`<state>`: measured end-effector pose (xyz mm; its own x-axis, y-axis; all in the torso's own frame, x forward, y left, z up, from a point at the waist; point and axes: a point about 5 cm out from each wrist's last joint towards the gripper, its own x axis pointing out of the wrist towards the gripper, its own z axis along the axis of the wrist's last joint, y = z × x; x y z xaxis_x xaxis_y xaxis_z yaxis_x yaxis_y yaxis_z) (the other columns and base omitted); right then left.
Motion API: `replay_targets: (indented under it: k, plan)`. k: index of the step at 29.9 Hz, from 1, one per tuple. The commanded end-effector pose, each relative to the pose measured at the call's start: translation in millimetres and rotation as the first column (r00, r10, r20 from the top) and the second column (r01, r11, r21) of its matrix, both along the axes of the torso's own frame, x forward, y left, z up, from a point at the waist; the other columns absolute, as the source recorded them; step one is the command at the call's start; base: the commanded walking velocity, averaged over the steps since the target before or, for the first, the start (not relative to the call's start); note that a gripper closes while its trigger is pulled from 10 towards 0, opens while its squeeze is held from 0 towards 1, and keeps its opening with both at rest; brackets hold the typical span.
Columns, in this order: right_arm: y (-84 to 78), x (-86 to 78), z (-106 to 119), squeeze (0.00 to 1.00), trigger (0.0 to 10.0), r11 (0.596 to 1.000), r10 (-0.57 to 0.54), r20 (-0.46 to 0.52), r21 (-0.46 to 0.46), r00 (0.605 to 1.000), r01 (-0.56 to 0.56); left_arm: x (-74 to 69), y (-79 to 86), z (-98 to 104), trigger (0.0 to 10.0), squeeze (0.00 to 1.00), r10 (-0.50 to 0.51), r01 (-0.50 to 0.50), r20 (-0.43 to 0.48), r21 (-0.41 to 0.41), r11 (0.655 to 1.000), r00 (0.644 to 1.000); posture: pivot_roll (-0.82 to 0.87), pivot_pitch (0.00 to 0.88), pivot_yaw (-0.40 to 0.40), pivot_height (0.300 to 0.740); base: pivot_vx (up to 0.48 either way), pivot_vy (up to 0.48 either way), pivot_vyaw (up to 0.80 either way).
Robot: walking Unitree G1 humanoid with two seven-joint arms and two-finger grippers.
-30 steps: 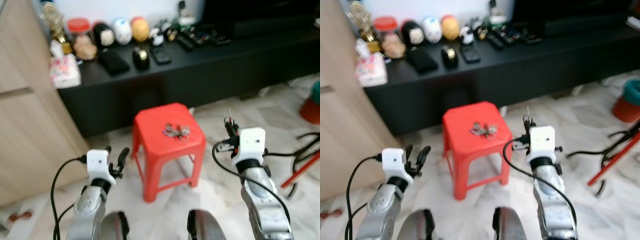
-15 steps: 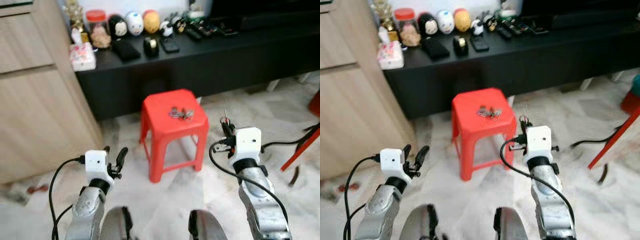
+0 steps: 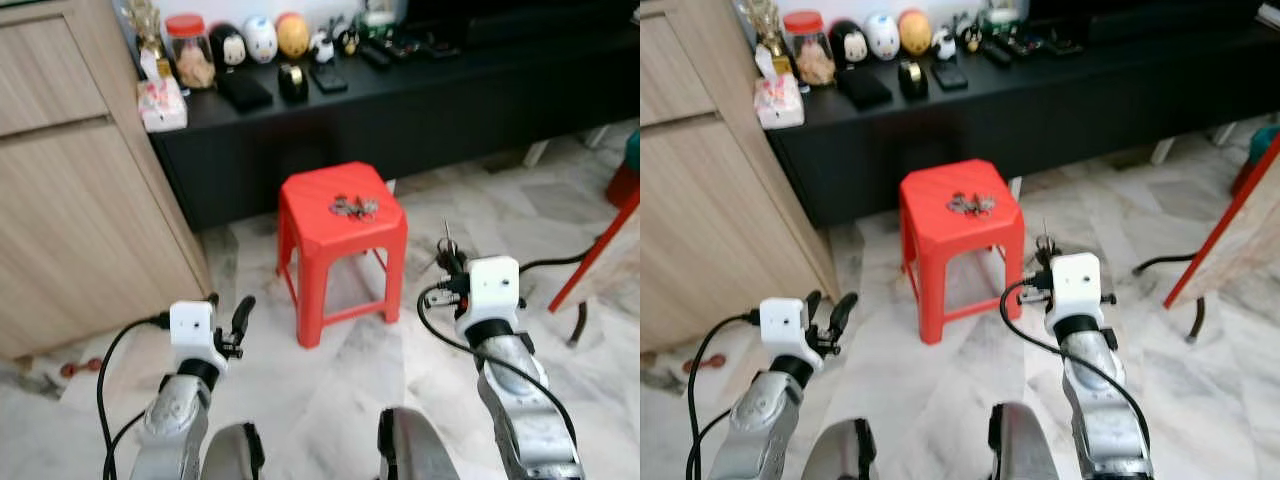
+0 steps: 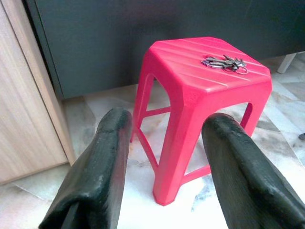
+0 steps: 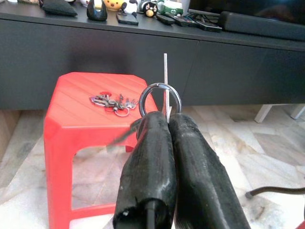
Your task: Hang keys on a hook
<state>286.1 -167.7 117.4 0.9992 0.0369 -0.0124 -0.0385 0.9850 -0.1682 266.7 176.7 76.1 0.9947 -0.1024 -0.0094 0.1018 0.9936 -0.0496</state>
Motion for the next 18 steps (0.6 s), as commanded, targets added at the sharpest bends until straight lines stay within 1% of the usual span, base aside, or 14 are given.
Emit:
replay_targets:
  k: [1, 10, 12, 13, 16, 17, 18]
  plan:
    - [1.1, 1.4, 4.8, 0.0, 10.0, 1.0, 0.006, 0.013, 0.009, 1.0, -0.006, 0.4, 0.5, 1.6, 10.0, 0.0, 0.002, -0.002, 0.0, -0.005, 1.0, 1.0, -0.13, 0.083, -0.01, 0.601, 0.0, 0.0, 0.0]
    - [2.5, 1.3, 7.0, 0.0, 10.0, 1.0, 0.023, 0.018, 0.009, 1.0, -0.023, 0.7, -0.3, 1.7, 10.0, 0.0, -0.003, 0.003, 0.0, -0.003, 1.0, 1.0, -0.13, 0.081, -0.01, 0.601, 0.0, 0.0, 0.0]
    - [1.5, 1.6, 5.4, 0.0, 10.0, 1.0, 0.019, 0.003, 0.009, 1.0, -0.019, 0.8, -0.9, 1.7, 10.0, 0.0, -0.005, 0.005, 0.0, -0.003, 1.0, 1.0, -0.13, 0.078, -0.012, 0.616, 0.0, 0.0, 0.0]
    - [1.3, 2.0, 4.7, 0.0, 10.0, 1.0, 0.02, -0.004, 0.009, 1.0, -0.02, 1.0, -0.9, 1.9, 10.0, 0.0, -0.005, 0.005, 0.0, -0.003, 1.0, 1.0, -0.13, 0.077, -0.012, 0.631, 0.0, 0.0, 0.0]
    - [1.2, 2.8, 3.4, 0.0, 10.0, 1.0, 0.029, -0.021, 0.003, 0.999, -0.029, 1.5, -1.0, 2.3, 10.0, 0.0, -0.006, 0.006, 0.001, -0.003, 1.0, 1.0, -0.13, 0.072, -0.011, 0.646, 0.0, 0.0, 0.0]
    - [2.2, 3.5, 2.7, 0.0, 10.0, 0.999, 0.047, -0.033, 0.0, 0.998, -0.047, 2.1, -1.0, 2.7, 10.0, 0.0, -0.007, 0.007, 0.003, -0.002, 1.0, 1.0, -0.13, 0.07, -0.012, 0.651, 0.0, 0.0, 0.0]
    - [5.3, 4.9, 1.0, 0.0, 10.0, 0.996, 0.09, -0.062, -0.006, 0.994, -0.091, 3.2, -0.7, 3.6, 10.0, 0.0, -0.008, 0.008, 0.006, 0.0, 1.0, 1.0, -0.13, 0.068, -0.011, 0.661, 0.0, 0.0, 0.0]
